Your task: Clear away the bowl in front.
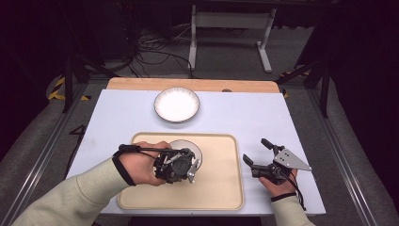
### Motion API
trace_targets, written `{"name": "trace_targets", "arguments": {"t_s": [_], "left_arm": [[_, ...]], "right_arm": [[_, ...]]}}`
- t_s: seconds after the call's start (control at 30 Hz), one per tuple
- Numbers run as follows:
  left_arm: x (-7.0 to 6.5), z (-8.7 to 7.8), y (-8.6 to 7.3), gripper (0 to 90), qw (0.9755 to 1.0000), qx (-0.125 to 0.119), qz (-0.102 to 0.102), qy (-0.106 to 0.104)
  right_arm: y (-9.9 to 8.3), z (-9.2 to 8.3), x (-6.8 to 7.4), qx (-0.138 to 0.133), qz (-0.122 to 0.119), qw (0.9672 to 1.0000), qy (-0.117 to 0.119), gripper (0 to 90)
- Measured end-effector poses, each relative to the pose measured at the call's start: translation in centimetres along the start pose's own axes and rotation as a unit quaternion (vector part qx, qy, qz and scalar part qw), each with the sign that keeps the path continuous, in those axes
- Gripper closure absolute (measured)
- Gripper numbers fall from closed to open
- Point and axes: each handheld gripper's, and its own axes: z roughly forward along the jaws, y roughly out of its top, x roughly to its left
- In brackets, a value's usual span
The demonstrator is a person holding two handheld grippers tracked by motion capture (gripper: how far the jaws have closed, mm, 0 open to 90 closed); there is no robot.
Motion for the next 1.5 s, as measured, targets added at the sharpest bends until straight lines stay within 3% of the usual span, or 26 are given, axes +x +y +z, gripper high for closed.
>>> {"name": "trace_targets", "arguments": {"t_s": [0.5, 0.83, 1.33, 1.5], "left_arm": [[0.5, 2.2, -0.4, 83.7, 0.9996, -0.016, -0.013, -0.018], [0.6, 3.0, -0.3, 83.6, 0.9993, -0.022, -0.004, -0.031], [0.3, 3.8, -0.3, 83.4, 0.9995, -0.021, 0.000, -0.025], [0.0, 4.0, -0.4, 83.9, 0.9994, -0.027, -0.006, -0.022]], "right_arm": [[0.0, 0.0, 0.0, -0.001, 0.000, 1.0000, -0.001, 8.0], [0.0, -0.1, 0.0, -0.002, 0.002, 1.0000, -0.001, 8.0], [0.0, -0.1, 0.0, -0.002, 0.002, 1.0000, -0.001, 8.0], [0.0, -0.1, 0.0, -0.002, 0.001, 1.0000, -0.001, 8.0]]}}
